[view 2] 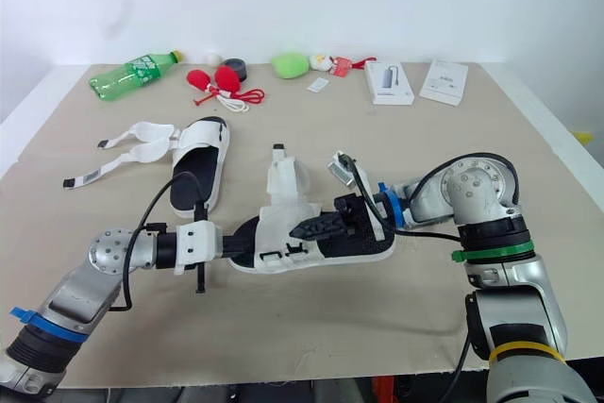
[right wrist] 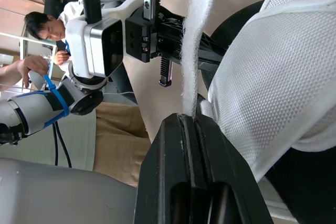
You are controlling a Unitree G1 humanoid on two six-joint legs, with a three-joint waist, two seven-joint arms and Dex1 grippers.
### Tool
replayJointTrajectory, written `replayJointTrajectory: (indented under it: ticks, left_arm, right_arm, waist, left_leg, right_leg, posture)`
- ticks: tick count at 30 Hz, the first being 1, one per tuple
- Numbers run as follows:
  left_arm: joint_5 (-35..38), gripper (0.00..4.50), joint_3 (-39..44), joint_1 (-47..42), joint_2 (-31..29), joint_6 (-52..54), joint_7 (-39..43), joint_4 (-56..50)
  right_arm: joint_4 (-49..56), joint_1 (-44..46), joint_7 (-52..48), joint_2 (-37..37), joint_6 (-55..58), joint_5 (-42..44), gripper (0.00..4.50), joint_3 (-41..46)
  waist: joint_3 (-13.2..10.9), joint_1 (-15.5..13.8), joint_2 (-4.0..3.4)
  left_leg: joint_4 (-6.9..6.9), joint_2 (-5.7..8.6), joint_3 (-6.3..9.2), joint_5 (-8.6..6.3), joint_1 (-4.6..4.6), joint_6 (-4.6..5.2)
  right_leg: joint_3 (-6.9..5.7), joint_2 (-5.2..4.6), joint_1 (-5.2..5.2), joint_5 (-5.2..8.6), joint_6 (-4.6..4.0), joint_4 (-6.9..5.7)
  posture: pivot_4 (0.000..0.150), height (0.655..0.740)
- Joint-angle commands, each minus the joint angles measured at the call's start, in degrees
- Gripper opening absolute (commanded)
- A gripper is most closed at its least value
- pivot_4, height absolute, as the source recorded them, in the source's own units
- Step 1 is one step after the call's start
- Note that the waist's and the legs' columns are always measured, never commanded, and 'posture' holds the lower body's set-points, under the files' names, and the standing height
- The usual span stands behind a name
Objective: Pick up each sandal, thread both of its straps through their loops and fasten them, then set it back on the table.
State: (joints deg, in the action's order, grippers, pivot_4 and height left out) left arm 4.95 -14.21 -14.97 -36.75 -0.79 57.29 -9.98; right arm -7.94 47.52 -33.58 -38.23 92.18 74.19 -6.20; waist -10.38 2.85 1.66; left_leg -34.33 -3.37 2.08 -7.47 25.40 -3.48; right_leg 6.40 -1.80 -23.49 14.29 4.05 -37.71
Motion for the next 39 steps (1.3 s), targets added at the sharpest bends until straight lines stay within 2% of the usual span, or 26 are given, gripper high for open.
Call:
replayJointTrajectory:
  ticks: [1,14,24,39]
  left_arm:
    - [-1.64,0.00,-1.20,0.39,-0.07,0.96,-0.13,1.09]
    - [-2.11,0.00,-1.48,0.67,-0.39,0.72,-1.00,1.59]
    - [-2.30,0.00,-1.23,0.86,-0.54,1.36,-1.62,1.43]
    - [-2.39,0.00,-1.86,-0.03,-0.29,1.48,-1.89,2.01]
  right_arm:
    - [1.28,-0.40,0.78,-0.54,0.32,0.05,0.05,0.08]
    - [6.27,1.46,-5.38,-0.66,-0.44,-9.41,0.05,-0.93]
    - [13.25,-0.70,-8.78,-1.47,-1.43,-12.62,0.05,-1.33]
    - [16.62,-3.57,-12.88,-3.25,-5.04,-18.41,0.05,-3.81]
  waist:
    - [0.00,0.00,0.00]
    - [0.00,-0.02,0.00]
    - [0.00,-0.05,0.00]
    - [0.01,-0.07,0.00]
  left_leg:
    - [0.00,0.00,0.00,0.00,0.00,0.00]
    - [0.00,0.00,0.00,-0.01,0.00,-0.01]
    - [0.05,0.00,0.00,-0.02,0.01,-0.03]
    - [0.05,0.00,-0.02,-0.03,0.01,-0.04]
  right_leg:
    - [0.00,0.00,0.00,0.00,0.00,0.00]
    - [0.00,-0.01,0.01,0.00,0.00,0.05]
    - [0.00,-0.02,0.01,0.00,-0.01,0.17]
    - [0.00,-0.04,0.03,-0.03,-0.02,0.27]
  posture:
    - [0.150,0.7400]
    - [0.150,0.7400]
    - [0.150,0.7400]
    - [0.150,0.7400]
